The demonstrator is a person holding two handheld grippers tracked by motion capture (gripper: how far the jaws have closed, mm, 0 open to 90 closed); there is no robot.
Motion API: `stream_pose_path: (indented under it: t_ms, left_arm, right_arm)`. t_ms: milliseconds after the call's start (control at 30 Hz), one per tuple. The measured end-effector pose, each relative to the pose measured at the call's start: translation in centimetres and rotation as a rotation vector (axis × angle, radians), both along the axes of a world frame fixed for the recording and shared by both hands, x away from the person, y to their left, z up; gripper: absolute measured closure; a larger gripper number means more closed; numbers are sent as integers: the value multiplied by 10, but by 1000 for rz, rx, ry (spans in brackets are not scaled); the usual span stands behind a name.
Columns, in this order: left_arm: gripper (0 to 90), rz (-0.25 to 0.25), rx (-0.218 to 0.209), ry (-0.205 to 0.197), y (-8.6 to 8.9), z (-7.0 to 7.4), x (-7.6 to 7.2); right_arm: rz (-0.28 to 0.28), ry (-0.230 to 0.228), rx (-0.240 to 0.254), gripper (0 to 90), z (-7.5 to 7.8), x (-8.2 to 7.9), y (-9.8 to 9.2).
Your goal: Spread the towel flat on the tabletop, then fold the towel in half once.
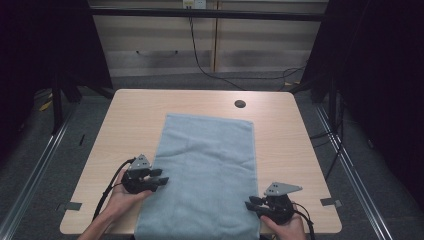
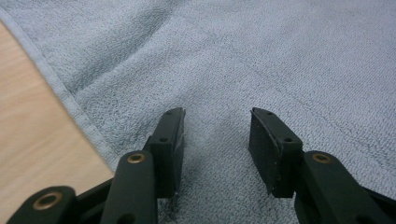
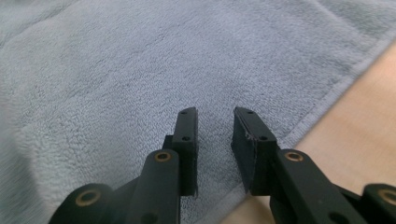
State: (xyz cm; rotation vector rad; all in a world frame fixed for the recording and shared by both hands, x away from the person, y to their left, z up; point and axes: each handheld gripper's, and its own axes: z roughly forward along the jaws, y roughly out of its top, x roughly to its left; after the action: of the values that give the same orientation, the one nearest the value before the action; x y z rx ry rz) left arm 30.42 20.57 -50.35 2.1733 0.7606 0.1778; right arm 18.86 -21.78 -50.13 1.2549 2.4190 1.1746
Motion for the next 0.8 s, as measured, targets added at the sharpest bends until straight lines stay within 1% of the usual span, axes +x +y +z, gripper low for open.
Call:
stream_pose_path:
  t_ms: [33,100,133,167,200,267,300,367,400,433,500,533,567,600,633,667,700,733,800]
  left_arm:
    - [558,-8,-5,10,0,0,-4]
    - [566,-36,11,-3,2,1,-15]
    - [582,-42,15,-1,4,2,-21]
    - [588,-46,7,5,6,2,-27]
    - [588,-55,8,1,8,2,-33]
    - [589,-62,4,4,12,2,-42]
    - [589,-61,-4,16,14,2,-46]
    - [590,-65,-2,30,17,3,-50]
    - [590,-70,3,28,17,4,-52]
    - [589,-66,3,33,17,4,-56]
    - [588,-84,-2,46,19,4,-60]
    - [588,-90,-9,62,19,5,-63]
    - [594,-87,-20,61,20,6,-66]
    - [603,-90,-31,52,20,7,-67]
    - [589,-99,-51,73,19,7,-63]
    - [570,-83,-56,69,19,9,-58]
    - [556,-67,-66,62,18,12,-53]
    - [552,-62,-87,61,17,15,-45]
    - [536,-32,-103,48,13,18,-29]
  right_arm:
    - [5,-5,-11,706,0,-4,1]
    - [6,-7,-31,706,2,-8,2]
    - [7,-16,-41,704,2,-10,2]
    - [6,-15,-43,703,2,-10,3]
    - [7,-9,-46,700,3,-10,3]
    - [8,-2,-38,691,3,-11,4]
    - [12,4,-33,691,3,-13,4]
    - [14,5,-26,691,3,-19,5]
    - [15,11,-22,691,3,-23,5]
    - [17,9,-20,691,3,-27,5]
    - [19,18,-19,689,4,-35,6]
    - [22,22,-14,682,4,-39,6]
    - [24,35,-5,661,4,-41,6]
    - [28,37,-5,642,5,-43,6]
    - [29,28,2,624,6,-43,6]
    - [28,13,16,620,8,-41,6]
    - [27,-4,32,613,11,-37,6]
    - [17,-18,37,610,15,-31,6]
    - [15,-54,29,612,21,-13,6]
